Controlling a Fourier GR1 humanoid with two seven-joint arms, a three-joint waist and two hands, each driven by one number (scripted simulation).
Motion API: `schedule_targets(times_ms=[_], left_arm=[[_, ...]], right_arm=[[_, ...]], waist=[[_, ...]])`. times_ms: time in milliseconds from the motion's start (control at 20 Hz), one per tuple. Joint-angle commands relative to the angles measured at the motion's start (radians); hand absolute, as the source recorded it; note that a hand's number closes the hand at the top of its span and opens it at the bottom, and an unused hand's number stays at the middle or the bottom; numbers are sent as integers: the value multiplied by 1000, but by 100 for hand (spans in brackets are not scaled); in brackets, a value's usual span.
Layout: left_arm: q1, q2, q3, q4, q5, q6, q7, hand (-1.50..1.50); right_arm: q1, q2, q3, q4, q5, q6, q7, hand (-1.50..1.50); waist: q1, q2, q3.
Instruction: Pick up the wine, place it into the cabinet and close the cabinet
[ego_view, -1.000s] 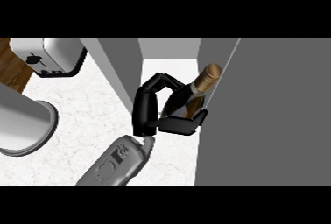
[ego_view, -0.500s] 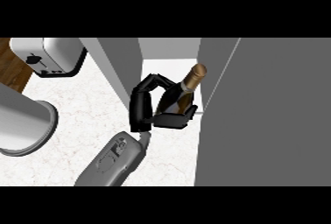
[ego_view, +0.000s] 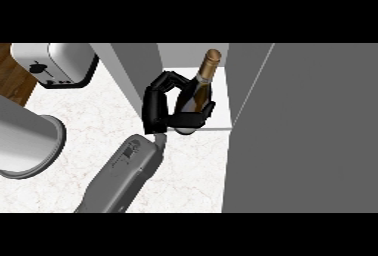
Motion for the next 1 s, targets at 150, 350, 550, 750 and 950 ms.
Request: schedule_targets(times_ms=[150,350,550,750,950], left_arm=[[-143,-1,91,151,39,-75,31,150],[-169,-10,96,252,52,-87,-6,150],[-229,-10,116,347,65,-57,-41,150],[-287,-10,137,441,97,-90,-101,150],[-332,2,215,559,41,-95,-214,150]], right_arm=[[82,38,45,-133,-39,-7,15,-150],[43,11,15,-123,-67,-17,48,-150],[70,11,6,-160,-91,-1,43,-150],[129,63,94,-62,5,32,-72,-150],[89,26,35,-103,-66,22,-22,-150]], waist=[[-3,0,0],[-5,1,0],[-16,2,0],[-13,4,0],[-21,7,0]])
